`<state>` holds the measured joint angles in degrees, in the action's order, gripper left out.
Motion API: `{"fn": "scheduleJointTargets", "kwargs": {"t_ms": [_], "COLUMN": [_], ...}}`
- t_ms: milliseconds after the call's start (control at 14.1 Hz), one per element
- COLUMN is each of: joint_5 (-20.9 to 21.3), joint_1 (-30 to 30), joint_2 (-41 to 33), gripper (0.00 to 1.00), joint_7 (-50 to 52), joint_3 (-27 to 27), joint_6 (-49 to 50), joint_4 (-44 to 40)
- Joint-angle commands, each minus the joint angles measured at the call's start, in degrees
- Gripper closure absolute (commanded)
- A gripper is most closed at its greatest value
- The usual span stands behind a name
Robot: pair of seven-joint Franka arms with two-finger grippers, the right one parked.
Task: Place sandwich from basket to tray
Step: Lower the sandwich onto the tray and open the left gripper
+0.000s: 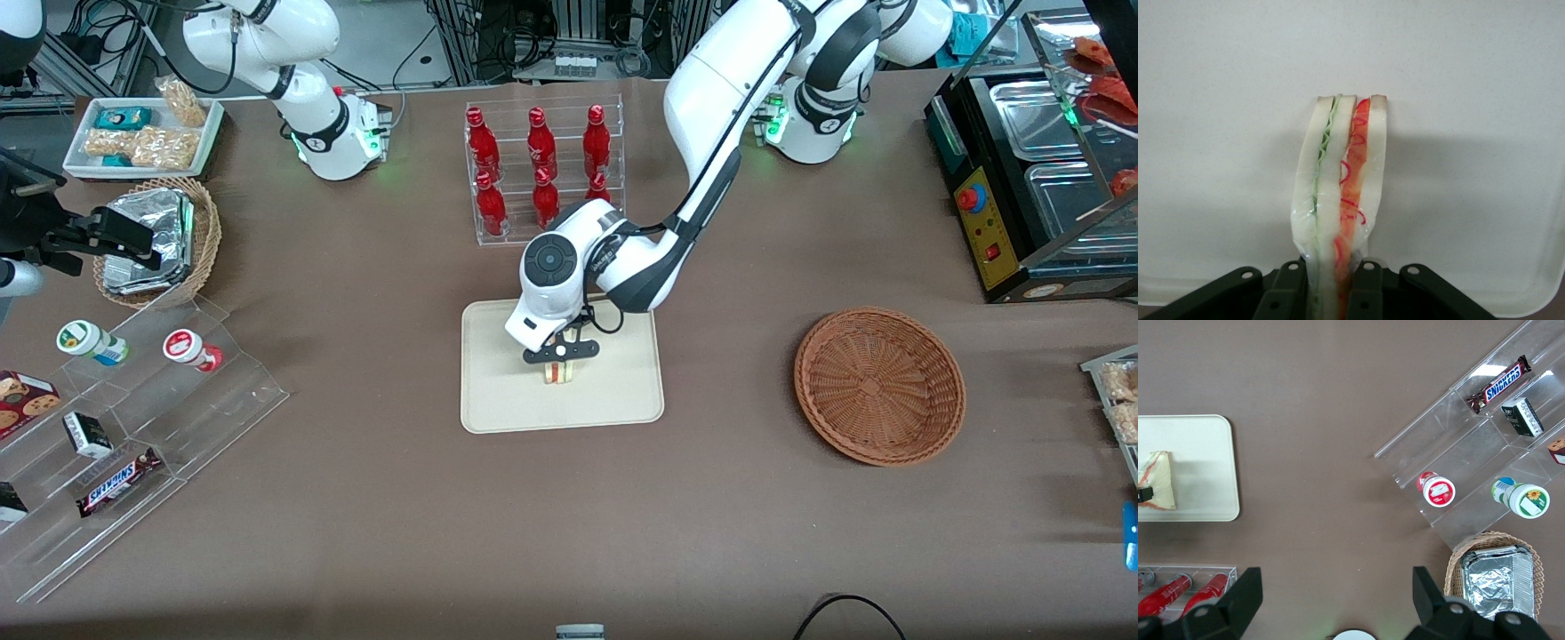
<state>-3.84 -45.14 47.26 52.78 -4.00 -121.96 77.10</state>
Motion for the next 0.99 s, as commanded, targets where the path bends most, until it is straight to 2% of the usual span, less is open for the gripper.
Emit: {"fn": "scheduleJointTargets", "kwargs": {"t_ms": [0,212,637,920], "joint_5": [0.1,0.9,1.3,0.9], "joint_1": [-0.3,0.0,1.0,1.6], "joint_2": [-1.5,-5.1,-15.3,-18.9], "gripper": [0.0,0.0,0.0,0.0], "joint_7": [2.6,2.7,1.5,-2.7], "joint_3": [0.8,1.3,6.6,11.9], "joint_6": [0.9,3.7,15.8,15.4], "joint_4": [-1.5,-1.0,3.6,9.6]}}
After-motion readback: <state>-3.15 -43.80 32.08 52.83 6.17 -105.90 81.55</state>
